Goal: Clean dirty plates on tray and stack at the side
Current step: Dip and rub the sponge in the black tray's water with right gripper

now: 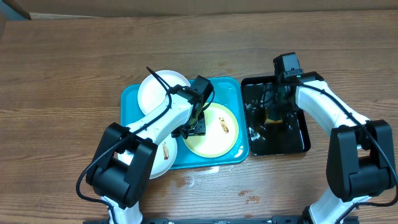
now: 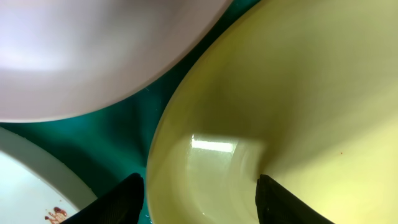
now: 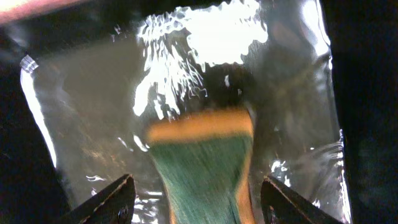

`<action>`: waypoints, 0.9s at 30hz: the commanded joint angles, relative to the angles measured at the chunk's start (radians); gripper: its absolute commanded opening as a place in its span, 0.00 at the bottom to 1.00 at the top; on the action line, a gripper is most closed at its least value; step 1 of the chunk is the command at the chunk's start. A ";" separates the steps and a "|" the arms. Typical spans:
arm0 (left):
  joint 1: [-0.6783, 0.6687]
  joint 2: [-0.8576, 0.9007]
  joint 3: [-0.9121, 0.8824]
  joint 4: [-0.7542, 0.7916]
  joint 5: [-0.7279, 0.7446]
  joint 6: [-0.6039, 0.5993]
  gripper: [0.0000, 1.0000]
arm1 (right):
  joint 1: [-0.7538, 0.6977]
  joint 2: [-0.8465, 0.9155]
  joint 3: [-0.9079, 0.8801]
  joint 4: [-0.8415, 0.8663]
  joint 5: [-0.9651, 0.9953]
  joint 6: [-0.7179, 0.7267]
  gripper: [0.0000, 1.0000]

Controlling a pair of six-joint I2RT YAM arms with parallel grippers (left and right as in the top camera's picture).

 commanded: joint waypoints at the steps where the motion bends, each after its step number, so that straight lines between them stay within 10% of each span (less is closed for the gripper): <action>1: -0.007 0.012 -0.007 -0.002 0.001 -0.009 0.60 | -0.001 -0.014 0.003 -0.029 0.005 0.006 0.65; 8: -0.007 0.012 -0.007 0.002 0.001 -0.009 0.59 | -0.001 -0.014 -0.104 0.069 0.003 0.005 0.57; 13: -0.007 0.012 -0.007 0.002 0.001 -0.009 0.57 | -0.002 -0.016 -0.119 0.115 0.003 -0.001 0.04; 27: -0.007 0.012 -0.007 -0.002 0.001 -0.005 0.58 | -0.002 -0.183 0.114 -0.293 -0.006 0.002 0.04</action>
